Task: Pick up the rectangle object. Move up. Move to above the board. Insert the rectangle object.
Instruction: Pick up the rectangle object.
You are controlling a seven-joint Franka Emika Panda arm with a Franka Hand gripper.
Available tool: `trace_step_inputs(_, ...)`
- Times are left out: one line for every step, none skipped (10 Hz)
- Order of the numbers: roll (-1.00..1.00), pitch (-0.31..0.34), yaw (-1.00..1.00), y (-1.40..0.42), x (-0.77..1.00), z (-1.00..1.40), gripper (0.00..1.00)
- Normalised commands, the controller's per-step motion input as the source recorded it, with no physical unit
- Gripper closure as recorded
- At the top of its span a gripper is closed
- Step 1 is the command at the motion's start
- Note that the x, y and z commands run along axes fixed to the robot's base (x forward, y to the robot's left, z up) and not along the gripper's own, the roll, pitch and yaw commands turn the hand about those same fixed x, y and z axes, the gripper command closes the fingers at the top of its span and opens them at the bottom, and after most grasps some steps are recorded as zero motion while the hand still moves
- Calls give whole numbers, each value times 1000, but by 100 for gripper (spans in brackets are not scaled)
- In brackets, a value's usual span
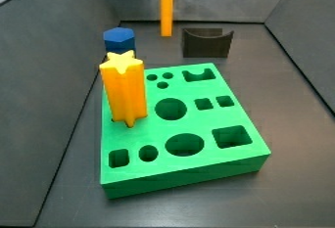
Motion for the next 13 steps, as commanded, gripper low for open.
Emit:
trace_step_inputs(23, -226, 43, 417, 289, -594, 0)
trace_step_inputs(137, -223, 0, 54, 217, -589, 0)
trace_step_inputs(-21, 0, 0, 23, 0, 0, 0)
trace_step_inputs(0, 0, 0, 0, 0, 0, 0)
trace_step_inputs(0, 0, 0, 0, 0, 0, 100)
trace_step_inputs(0, 0, 0, 0, 0, 0, 100)
trace_step_inputs(0, 0, 0, 0, 0, 0, 100)
trace_step_inputs(0, 0, 0, 0, 0, 0, 100)
trace_step_inputs(0, 0, 0, 0, 0, 0, 100)
trace_step_inputs(0, 0, 0, 0, 0, 0, 100)
trace_step_inputs(0, 0, 0, 0, 0, 0, 100)
trace_step_inputs(0, 0, 0, 0, 0, 0, 100)
trace_step_inputs(0, 0, 0, 0, 0, 0, 100)
